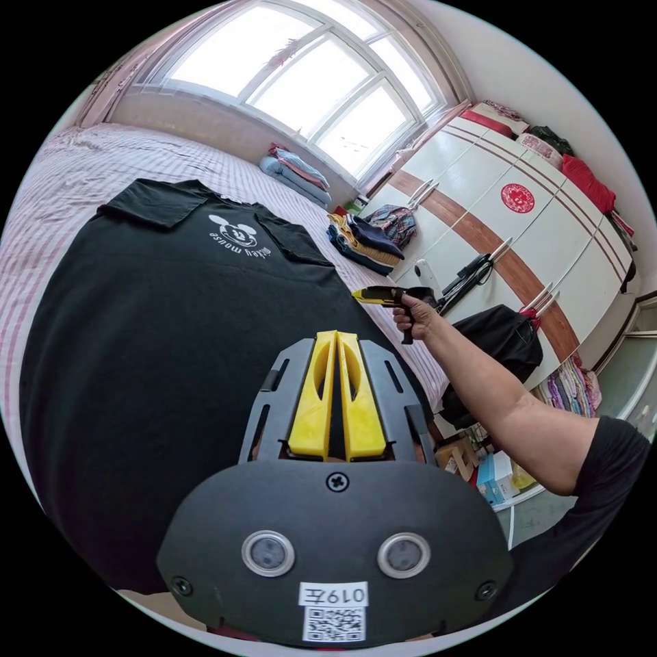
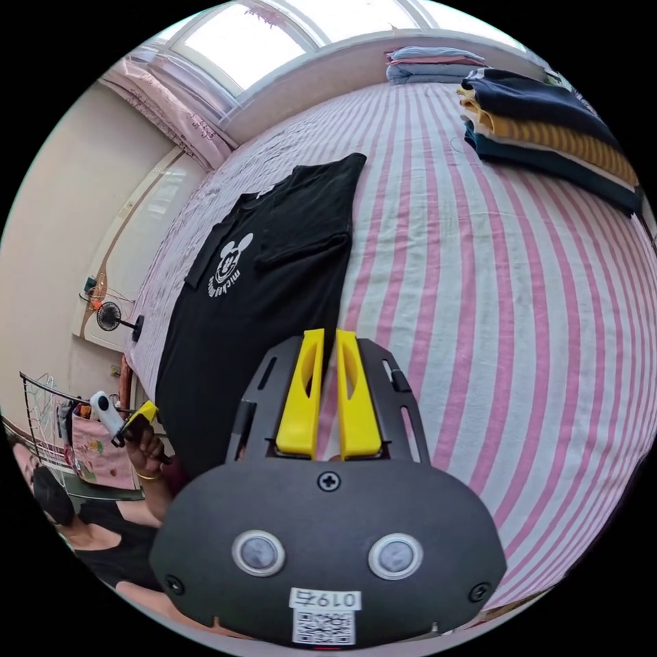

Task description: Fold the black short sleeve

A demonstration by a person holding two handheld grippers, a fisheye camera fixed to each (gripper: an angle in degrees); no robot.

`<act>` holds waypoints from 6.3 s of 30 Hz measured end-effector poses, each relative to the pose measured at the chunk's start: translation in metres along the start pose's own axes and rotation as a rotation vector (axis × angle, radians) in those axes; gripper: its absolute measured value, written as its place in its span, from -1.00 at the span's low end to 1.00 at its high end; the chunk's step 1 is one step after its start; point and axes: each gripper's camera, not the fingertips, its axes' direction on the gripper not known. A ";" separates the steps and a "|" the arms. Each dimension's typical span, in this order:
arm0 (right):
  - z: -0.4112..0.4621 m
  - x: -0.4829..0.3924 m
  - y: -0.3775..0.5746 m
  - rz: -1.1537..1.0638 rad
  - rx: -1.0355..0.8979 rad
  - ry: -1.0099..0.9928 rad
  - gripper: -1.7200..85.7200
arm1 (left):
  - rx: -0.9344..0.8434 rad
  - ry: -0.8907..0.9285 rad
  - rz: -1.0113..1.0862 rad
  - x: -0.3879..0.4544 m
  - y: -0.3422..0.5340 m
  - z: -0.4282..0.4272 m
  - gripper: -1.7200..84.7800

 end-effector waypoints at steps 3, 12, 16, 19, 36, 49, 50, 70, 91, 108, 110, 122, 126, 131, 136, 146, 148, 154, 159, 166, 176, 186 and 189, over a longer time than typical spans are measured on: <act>-0.007 0.007 0.008 0.007 -0.010 -0.044 -0.86 | -0.001 0.003 0.005 0.003 0.000 -0.001 -0.93; -0.023 0.019 0.021 0.020 -0.020 -0.056 -0.97 | -0.001 -0.005 0.002 0.008 0.001 -0.006 -0.94; -0.027 0.026 0.027 0.028 -0.010 -0.099 -0.93 | 0.000 -0.001 -0.002 0.010 0.001 -0.009 -0.94; -0.035 0.035 0.037 0.038 -0.006 -0.155 -0.86 | -0.003 -0.004 0.005 0.013 0.001 -0.012 -0.94; -0.058 0.062 0.079 0.076 -0.022 -0.270 -0.88 | -0.001 -0.002 -0.003 0.024 0.001 -0.032 -0.94; -0.075 0.070 0.125 0.064 -0.070 -0.342 -0.96 | -0.007 -0.003 0.000 0.036 -0.001 -0.053 -0.94; -0.077 0.070 0.127 0.065 -0.065 -0.338 -0.96 | -0.003 -0.005 -0.003 0.036 -0.001 -0.056 -0.94; -0.096 0.056 0.242 0.061 -0.056 -0.354 -0.94 | -0.006 -0.060 -0.030 0.042 -0.006 -0.115 -0.94; -0.103 0.036 0.369 0.004 0.068 -0.341 -0.90 | -0.067 -0.213 -0.349 -0.069 0.042 -0.348 -0.77; -0.095 0.039 0.391 0.026 0.067 -0.408 -0.95 | -0.234 -0.101 -0.339 -0.093 0.024 -0.355 -0.85; -0.095 0.038 0.391 0.027 0.065 -0.403 -0.96 | -0.220 -0.075 -0.339 -0.096 0.019 -0.360 -0.88; -0.104 0.042 0.392 0.072 0.114 -0.482 -0.97 | -0.123 0.037 -0.380 -0.108 0.000 -0.392 -0.92; -0.100 0.044 0.387 0.108 0.084 -0.472 -0.97 | -0.177 0.001 -0.413 -0.113 -0.008 -0.387 -0.92; -0.095 0.045 0.381 0.105 0.058 -0.452 -0.95 | -0.264 -0.004 -0.410 -0.118 -0.024 -0.374 -0.89; -0.094 0.045 0.375 0.077 0.031 -0.423 -0.87 | -0.226 0.008 -0.366 -0.113 -0.053 -0.399 -0.83; -0.140 0.004 0.307 -0.123 0.122 -0.120 -0.87 | -0.284 -0.281 -0.276 -0.135 -0.207 -0.342 -0.82; -0.144 -0.002 0.266 -0.154 0.148 -0.140 -0.87 | -0.333 -0.276 -0.297 -0.149 -0.228 -0.318 -0.82; -0.112 0.017 0.176 -0.119 0.091 -0.249 -0.85 | -0.331 -0.219 -0.399 -0.192 -0.268 -0.282 -0.83; -0.083 0.047 0.137 -0.041 0.063 -0.353 -0.84 | -0.310 -0.119 -0.440 -0.216 -0.281 -0.270 -0.87; -0.064 0.066 0.107 -0.032 0.013 -0.407 -0.88 | -0.281 -0.064 -0.445 -0.237 -0.289 -0.267 -0.92; -0.077 0.086 0.067 -0.054 0.081 -0.479 -0.85 | -0.348 -0.083 -0.418 -0.244 -0.318 -0.259 -0.89; -0.069 0.089 -0.046 -0.134 0.086 -0.478 -0.78 | -0.206 -0.020 -0.396 -0.263 -0.368 -0.263 -0.76; -0.047 0.080 -0.078 -0.156 -0.018 -0.393 -0.77 | -0.216 -0.041 -0.409 -0.274 -0.383 -0.247 -0.76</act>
